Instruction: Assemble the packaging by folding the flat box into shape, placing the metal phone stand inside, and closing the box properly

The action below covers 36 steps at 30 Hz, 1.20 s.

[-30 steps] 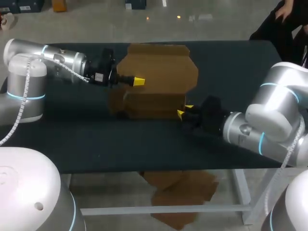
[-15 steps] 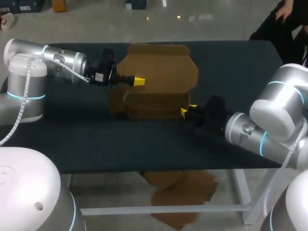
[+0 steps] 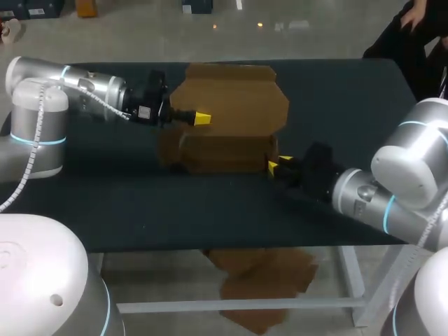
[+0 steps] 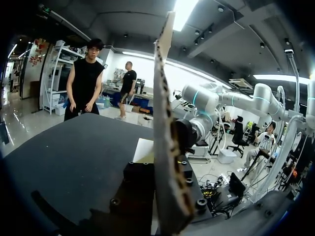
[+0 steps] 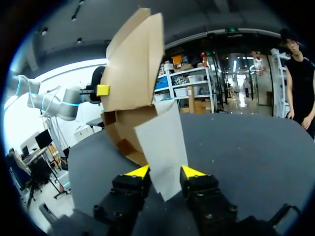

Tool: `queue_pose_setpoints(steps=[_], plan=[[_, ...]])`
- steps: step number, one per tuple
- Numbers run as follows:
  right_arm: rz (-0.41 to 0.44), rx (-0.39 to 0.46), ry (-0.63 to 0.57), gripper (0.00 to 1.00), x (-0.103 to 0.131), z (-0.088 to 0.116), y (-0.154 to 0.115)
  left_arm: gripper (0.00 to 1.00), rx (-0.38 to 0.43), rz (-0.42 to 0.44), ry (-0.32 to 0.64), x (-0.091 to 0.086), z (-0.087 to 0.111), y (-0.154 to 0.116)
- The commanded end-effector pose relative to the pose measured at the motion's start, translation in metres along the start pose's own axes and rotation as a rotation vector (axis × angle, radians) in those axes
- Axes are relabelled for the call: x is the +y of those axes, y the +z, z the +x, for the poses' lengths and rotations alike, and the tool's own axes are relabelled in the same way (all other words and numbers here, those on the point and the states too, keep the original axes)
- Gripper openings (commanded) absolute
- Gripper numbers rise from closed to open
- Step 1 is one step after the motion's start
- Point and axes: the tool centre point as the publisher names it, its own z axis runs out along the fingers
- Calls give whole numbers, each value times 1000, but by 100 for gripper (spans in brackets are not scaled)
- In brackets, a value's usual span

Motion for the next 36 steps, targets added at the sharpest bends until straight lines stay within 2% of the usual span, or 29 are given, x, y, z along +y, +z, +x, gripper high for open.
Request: queue_pose_setpoints(steps=[1,11,22,30,36], plan=[[6,12,-8,43,-1,1,-7,0,3,-2,0,2,0,0],[50,60,-79,42,-1,9,-16,0,3,-2,0,2,0,0],[39,71,-185,44,6,-7,-41,0,3,-2,0,2,0,0],[14,160,-233,44,5,-27,-44,0,3,-2,0,2,0,0],[41,238,-271,44,2,-35,-33,0,3,-2,0,2,0,0]])
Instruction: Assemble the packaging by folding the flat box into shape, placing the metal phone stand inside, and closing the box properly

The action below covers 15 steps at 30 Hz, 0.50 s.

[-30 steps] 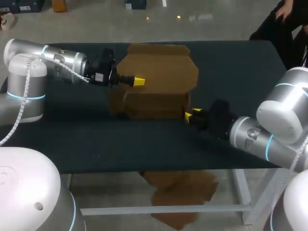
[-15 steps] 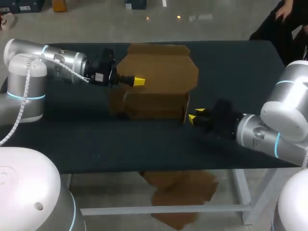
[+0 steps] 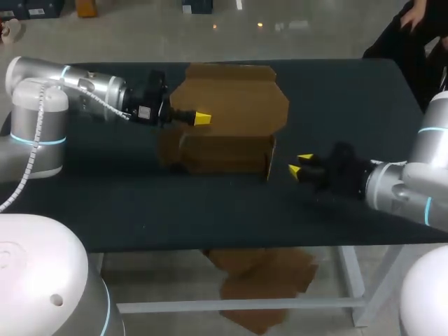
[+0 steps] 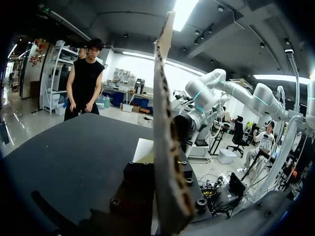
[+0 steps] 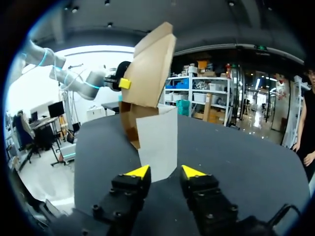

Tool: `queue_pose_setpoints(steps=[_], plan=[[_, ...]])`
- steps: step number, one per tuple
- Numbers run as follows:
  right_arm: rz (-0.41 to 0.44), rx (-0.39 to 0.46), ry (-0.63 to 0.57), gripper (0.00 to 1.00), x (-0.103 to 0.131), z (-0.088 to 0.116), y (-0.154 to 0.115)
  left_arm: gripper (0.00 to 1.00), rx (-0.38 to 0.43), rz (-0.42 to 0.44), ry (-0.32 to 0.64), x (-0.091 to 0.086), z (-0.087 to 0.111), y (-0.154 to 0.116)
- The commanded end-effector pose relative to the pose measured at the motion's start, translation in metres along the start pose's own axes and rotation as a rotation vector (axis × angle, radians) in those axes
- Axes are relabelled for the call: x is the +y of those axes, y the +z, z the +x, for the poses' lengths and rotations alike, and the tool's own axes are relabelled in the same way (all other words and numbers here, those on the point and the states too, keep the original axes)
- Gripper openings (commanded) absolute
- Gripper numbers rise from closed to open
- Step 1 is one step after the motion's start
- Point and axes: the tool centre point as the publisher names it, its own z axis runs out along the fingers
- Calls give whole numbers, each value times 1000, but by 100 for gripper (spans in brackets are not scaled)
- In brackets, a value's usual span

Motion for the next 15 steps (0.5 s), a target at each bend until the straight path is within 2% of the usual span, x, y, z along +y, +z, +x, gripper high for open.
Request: queue_pose_setpoints(steps=[1,9,15], plan=[[16,125,-18,44,-2,-9,9,0,3,-2,0,2,0,0],[26,217,-60,45,-1,-15,32,0,3,-2,0,2,0,0],[20,248,-82,45,2,-12,44,0,3,-2,0,2,0,0]])
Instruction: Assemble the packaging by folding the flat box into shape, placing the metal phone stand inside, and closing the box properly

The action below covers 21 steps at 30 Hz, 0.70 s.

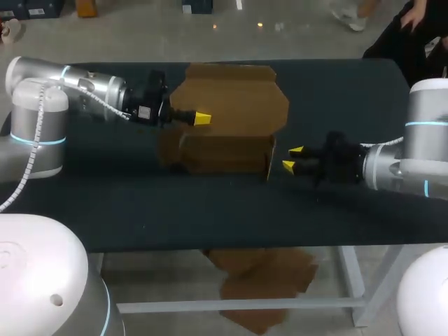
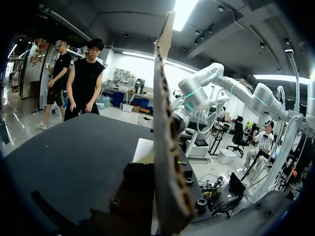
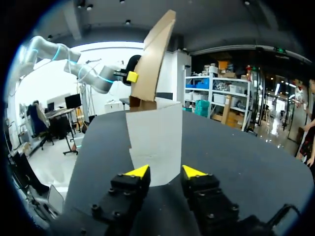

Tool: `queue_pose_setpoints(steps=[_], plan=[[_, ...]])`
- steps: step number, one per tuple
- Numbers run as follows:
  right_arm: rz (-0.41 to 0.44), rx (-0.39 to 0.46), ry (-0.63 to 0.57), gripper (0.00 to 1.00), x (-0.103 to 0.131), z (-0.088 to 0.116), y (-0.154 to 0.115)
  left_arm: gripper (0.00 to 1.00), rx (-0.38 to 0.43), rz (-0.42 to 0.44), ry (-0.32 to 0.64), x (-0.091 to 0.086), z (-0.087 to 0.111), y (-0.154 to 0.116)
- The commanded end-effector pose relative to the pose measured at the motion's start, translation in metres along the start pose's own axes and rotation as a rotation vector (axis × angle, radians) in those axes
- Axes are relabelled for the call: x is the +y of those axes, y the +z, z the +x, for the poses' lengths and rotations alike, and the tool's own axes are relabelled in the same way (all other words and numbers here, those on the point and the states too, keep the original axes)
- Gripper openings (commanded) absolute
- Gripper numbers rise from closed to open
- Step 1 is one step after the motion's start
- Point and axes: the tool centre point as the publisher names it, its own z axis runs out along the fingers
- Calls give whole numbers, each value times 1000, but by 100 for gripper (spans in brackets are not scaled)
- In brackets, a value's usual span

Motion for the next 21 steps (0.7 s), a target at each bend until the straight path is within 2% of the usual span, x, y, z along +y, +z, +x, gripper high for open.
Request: queue_pose_setpoints(steps=[1,21], plan=[[0,70,-4,45,-1,-4,11,0,3,-2,0,2,0,0],[-12,83,-13,43,7,10,31,0,3,-2,0,2,0,0]])
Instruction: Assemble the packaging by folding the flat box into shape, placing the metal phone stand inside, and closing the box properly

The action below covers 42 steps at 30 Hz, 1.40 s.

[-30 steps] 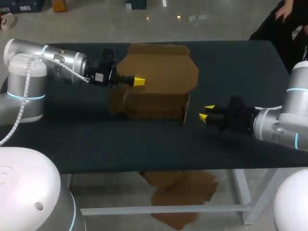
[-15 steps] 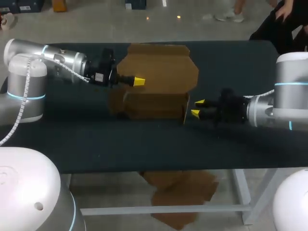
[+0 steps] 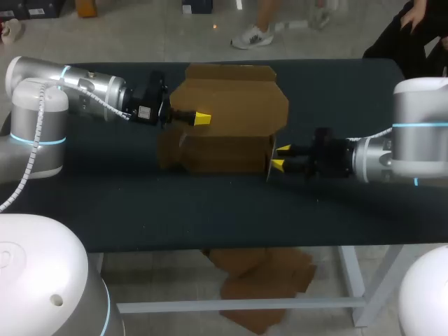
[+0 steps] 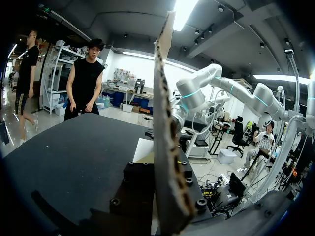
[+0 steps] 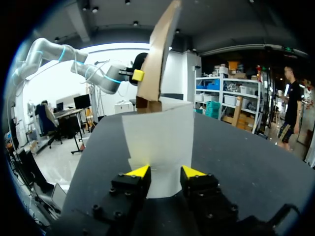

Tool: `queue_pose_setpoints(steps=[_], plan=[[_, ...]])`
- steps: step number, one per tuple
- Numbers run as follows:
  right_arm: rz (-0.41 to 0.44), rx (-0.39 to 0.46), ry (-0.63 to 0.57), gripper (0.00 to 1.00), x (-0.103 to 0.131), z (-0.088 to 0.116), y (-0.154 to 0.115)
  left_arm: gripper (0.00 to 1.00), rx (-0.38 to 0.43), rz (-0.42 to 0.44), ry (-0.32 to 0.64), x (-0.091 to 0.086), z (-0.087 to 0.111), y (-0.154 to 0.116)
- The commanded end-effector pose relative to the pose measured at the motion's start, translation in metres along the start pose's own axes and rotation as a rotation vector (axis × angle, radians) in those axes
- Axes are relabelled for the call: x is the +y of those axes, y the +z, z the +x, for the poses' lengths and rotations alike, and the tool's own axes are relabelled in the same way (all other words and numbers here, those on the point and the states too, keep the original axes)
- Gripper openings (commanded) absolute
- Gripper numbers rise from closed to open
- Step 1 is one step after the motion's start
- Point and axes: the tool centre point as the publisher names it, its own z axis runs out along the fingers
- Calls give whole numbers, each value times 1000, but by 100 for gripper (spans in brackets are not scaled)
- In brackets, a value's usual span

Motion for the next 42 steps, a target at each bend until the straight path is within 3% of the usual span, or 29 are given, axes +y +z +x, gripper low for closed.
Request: queue_pose_setpoints(steps=[1,15,29,42], plan=[[1,-7,-2,44,0,3,7,0,3,-2,0,2,0,0],[-45,-92,30,43,6,9,25,0,3,-2,0,2,0,0],[-69,-297,69,43,8,6,32,0,3,-2,0,2,0,0],[-105,-434,134,43,9,0,32,0,3,-2,0,2,0,0]])
